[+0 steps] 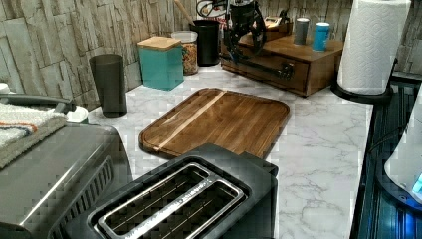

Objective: Open the drawer.

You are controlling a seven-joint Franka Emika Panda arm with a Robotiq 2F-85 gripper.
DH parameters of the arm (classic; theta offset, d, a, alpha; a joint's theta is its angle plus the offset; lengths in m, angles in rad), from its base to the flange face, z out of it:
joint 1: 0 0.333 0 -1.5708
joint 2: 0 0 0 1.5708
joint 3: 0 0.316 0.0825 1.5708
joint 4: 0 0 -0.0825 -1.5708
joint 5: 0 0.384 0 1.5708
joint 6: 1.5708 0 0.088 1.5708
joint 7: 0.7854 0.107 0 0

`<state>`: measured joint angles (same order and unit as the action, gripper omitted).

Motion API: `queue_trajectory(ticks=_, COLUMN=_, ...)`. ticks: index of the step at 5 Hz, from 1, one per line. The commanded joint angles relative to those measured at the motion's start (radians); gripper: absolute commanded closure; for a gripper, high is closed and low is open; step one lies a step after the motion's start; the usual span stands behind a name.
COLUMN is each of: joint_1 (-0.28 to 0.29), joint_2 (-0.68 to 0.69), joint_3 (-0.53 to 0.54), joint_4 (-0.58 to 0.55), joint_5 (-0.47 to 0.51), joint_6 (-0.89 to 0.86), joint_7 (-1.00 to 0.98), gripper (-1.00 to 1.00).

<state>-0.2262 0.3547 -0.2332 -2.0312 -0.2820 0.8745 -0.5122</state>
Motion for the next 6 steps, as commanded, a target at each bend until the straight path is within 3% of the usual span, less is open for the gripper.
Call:
queue_trajectory(ticks=1, joint_1=-0.061, joint_2=0.025, joint_3=0.043, joint_4=-0.06, joint_5=0.176, joint_6=0.14, joint_7=-0.077, gripper=-1.0)
queue_trajectory(ticks=4, joint_1=-0.117, joint_2=0.001, joint_3=0.124, joint_4=-0.055, joint_5=0.215, joint_6=0.107, joint_7=-0.2, gripper=-1.0)
queue_trajectory(ticks=5, joint_1=-0.217, joint_2=0.024, joint_3=0.228, joint_4=0.02, joint_5=0.352, joint_6=0.022, joint_7=-0.514, gripper=-1.0)
queue_trajectory(ticks=6, joint_1=-0.223, joint_2=0.034, joint_3=0.264, joint_4=0.023, joint_5=0.393, joint_6=0.023, joint_7=-0.516, gripper=-1.0)
